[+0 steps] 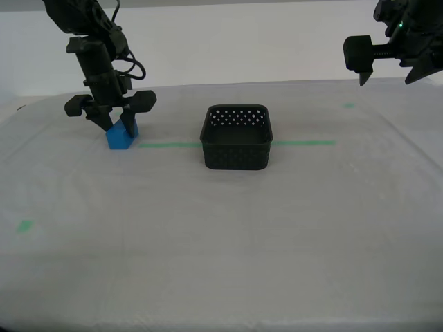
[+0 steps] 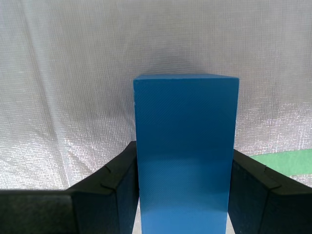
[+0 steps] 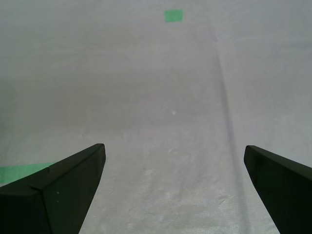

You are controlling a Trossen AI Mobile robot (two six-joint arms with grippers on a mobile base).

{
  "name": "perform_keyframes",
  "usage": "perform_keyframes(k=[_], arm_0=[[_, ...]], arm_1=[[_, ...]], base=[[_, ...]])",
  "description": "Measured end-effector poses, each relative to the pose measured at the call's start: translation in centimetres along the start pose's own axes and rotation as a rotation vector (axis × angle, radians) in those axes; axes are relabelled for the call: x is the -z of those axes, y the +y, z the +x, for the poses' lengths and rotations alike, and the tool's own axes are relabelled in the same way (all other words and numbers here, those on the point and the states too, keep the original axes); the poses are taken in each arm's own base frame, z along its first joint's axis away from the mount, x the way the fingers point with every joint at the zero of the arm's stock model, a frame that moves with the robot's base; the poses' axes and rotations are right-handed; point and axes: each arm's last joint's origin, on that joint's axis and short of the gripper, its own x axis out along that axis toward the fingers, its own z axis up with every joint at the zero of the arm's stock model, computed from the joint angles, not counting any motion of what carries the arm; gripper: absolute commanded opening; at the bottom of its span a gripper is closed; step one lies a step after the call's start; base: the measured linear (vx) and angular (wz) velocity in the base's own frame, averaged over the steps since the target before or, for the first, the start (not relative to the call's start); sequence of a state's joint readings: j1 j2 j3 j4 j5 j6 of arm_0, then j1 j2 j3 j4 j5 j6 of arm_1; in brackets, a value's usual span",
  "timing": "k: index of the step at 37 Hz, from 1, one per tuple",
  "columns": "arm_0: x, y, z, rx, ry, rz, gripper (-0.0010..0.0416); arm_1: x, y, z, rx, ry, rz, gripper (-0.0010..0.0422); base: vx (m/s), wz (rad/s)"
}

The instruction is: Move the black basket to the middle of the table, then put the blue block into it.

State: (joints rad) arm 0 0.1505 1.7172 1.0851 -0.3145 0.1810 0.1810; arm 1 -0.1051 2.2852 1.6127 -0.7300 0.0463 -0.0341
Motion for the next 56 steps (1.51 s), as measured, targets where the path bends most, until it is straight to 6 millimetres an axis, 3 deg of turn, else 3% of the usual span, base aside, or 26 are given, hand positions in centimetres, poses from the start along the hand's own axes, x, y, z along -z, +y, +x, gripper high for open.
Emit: perform_keyframes(k=[7, 31, 46, 56], arm_0=[[0.0, 0.0, 0.0, 0.000, 0.000, 0.000, 0.0399], [0.0, 0.0, 0.0, 0.000, 0.000, 0.000, 0.0399], [0.0, 0.0, 0.0, 0.000, 0.000, 0.000, 0.0398], [0.0, 0.0, 0.0, 0.000, 0.000, 0.000, 0.0399]], arm_1=[[0.0, 0.1, 0.0, -0.034, -0.001, -0.009, -0.0004], [0.1, 0.0, -0.3, -0.048, 0.008, -0.016, -0.0001], [0.2, -1.3, -2.4, -0.084, -0.015, -0.074, -0.0001], [0.3, -3.6, -4.9, -0.050, -0.071, -0.102, -0.0001]], base=[[0.000, 0.000], [0.000, 0.000], [0.000, 0.000], [0.000, 0.000]])
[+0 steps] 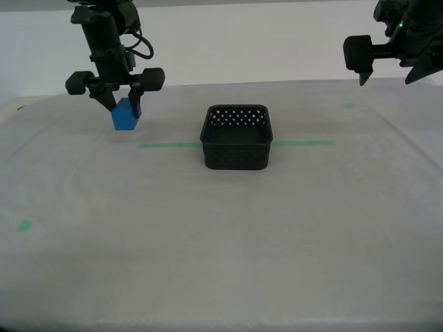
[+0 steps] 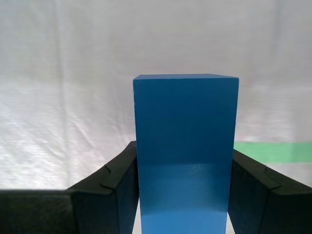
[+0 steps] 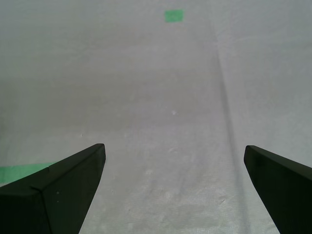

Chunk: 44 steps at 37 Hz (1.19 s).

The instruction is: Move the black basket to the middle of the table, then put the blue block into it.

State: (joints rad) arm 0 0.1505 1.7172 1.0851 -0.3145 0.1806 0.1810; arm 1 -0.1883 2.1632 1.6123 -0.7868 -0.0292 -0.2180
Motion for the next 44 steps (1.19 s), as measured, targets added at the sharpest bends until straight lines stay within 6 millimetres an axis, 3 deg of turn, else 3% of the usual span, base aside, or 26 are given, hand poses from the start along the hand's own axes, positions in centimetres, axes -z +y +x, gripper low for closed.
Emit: perform_keyframes(k=[11, 31, 44], arm_0=[[0.0, 0.0, 0.0, 0.001, 0.000, 0.000, 0.0398], [0.0, 0.0, 0.0, 0.000, 0.000, 0.000, 0.0399], [0.0, 0.0, 0.0, 0.001, 0.000, 0.001, 0.0399]], arm_1=[[1.0, -3.6, -2.8, 0.041, -0.032, -0.006, -0.0001], [3.9, -11.4, -4.6, 0.108, -0.033, 0.017, -0.0001], [4.0, -14.7, -6.7, 0.162, -0.093, 0.037, -0.0001]], base=[[0.000, 0.000], [0.000, 0.000], [0.000, 0.000]])
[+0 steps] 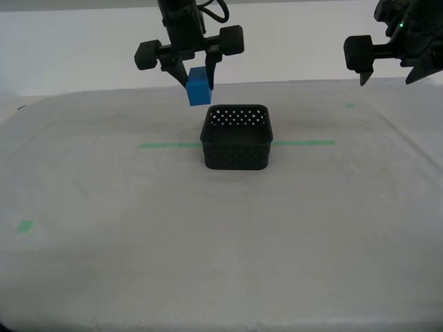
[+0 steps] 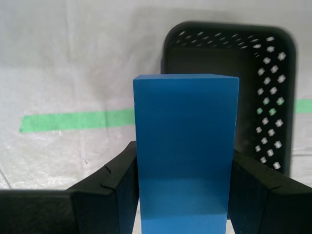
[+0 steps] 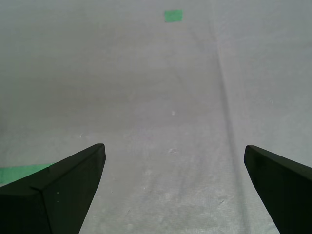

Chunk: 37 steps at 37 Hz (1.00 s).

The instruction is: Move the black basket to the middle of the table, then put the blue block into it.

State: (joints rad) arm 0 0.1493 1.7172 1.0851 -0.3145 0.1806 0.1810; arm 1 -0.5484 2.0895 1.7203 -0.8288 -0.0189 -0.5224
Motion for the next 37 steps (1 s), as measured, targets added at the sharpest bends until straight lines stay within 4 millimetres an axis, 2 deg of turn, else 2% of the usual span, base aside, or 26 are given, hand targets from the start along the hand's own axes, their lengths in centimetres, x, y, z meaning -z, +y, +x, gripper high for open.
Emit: perform_keyframes(k=[10, 17, 37], arm_0=[[0.0, 0.0, 0.0, 0.000, 0.000, -0.001, 0.0398], [0.0, 0.0, 0.0, 0.000, 0.000, 0.000, 0.0399], [0.0, 0.1, 0.0, -0.001, -0.002, -0.001, 0.0399]], arm_1=[[-0.2, -1.3, -1.1, 0.027, -0.017, 0.017, -0.0001], [-0.1, -1.7, -1.1, 0.032, -0.022, 0.014, -0.0001], [0.4, -3.4, 3.1, 0.028, 0.024, 0.037, -0.0001]], base=[[0.000, 0.000], [0.000, 0.000], [0.000, 0.000]])
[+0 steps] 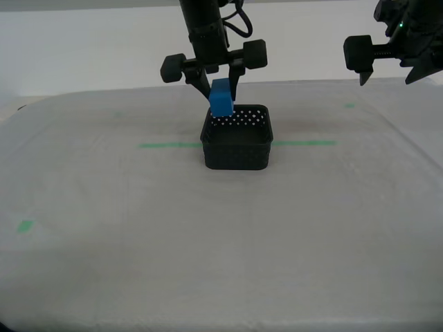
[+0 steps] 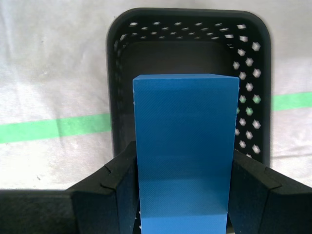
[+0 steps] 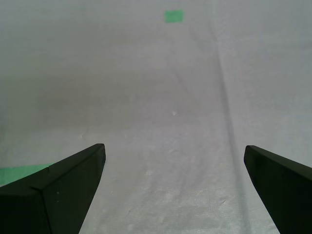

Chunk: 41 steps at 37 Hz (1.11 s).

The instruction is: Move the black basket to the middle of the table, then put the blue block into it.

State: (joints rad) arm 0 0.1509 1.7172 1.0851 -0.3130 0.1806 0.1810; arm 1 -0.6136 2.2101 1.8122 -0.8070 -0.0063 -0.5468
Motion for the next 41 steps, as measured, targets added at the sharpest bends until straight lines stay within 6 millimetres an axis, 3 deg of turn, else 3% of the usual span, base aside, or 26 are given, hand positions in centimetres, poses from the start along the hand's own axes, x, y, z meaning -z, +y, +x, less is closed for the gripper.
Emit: perform_keyframes(k=[19, 41], arm_0=[[-0.1, 0.0, 0.0, -0.001, -0.006, 0.001, 0.0398], [-0.2, 0.0, 0.0, -0.002, -0.015, 0.004, 0.0398]], arm_1=[[-0.2, -1.9, 4.5, 0.003, 0.053, 0.028, 0.0000], [-0.2, -2.1, 4.7, -0.023, 0.046, 0.027, 0.0000]], base=[[0.000, 0.000], [0.000, 0.000]])
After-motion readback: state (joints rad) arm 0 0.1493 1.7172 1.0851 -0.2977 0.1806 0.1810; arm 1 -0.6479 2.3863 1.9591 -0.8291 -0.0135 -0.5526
